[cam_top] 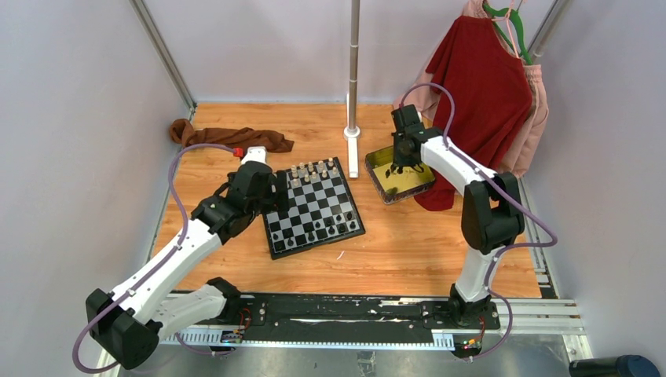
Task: Set up the chess pieces on the board
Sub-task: Pick up the chess piece from the storage box, then place the chess piece on the chessboard.
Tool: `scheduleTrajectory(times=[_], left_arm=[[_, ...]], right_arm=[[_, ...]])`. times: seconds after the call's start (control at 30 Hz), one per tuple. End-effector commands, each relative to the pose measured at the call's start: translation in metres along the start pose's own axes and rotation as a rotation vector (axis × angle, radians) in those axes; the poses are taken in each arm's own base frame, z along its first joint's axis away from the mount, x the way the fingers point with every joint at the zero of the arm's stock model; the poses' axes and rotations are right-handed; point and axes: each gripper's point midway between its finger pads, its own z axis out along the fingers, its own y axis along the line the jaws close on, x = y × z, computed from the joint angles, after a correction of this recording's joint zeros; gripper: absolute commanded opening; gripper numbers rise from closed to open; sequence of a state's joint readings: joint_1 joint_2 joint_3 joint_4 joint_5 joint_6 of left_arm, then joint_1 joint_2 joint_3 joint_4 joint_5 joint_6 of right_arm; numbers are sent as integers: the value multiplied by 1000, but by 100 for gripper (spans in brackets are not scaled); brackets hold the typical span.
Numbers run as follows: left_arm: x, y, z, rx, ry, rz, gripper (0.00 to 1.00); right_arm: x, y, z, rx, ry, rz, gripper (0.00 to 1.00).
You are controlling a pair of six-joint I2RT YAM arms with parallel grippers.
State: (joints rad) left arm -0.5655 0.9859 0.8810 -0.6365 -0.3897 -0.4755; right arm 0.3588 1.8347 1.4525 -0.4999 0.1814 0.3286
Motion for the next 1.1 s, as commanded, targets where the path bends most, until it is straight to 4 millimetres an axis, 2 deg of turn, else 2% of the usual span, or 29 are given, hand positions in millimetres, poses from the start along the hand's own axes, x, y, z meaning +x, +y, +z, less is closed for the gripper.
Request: scheduleTrajectory(times=[0.0, 0.23, 0.37, 0.77, 1.07], left_arm=[[4, 6, -6, -10, -7, -2, 99], [7, 9, -13, 0, -17, -12, 99], [9, 14, -18, -1, -22, -15, 99], [14, 22, -35, 14, -39, -30, 99], [19, 29, -44, 15, -46, -33, 99]], right_arm=[[-11, 8, -32, -7, -41, -36, 0], [-7, 33, -63, -45, -65, -96, 0], [3, 56, -80, -82, -67, -139, 0], [53, 138, -117, -193, -45, -313, 0], [84, 184, -137, -251, -39, -417, 0]])
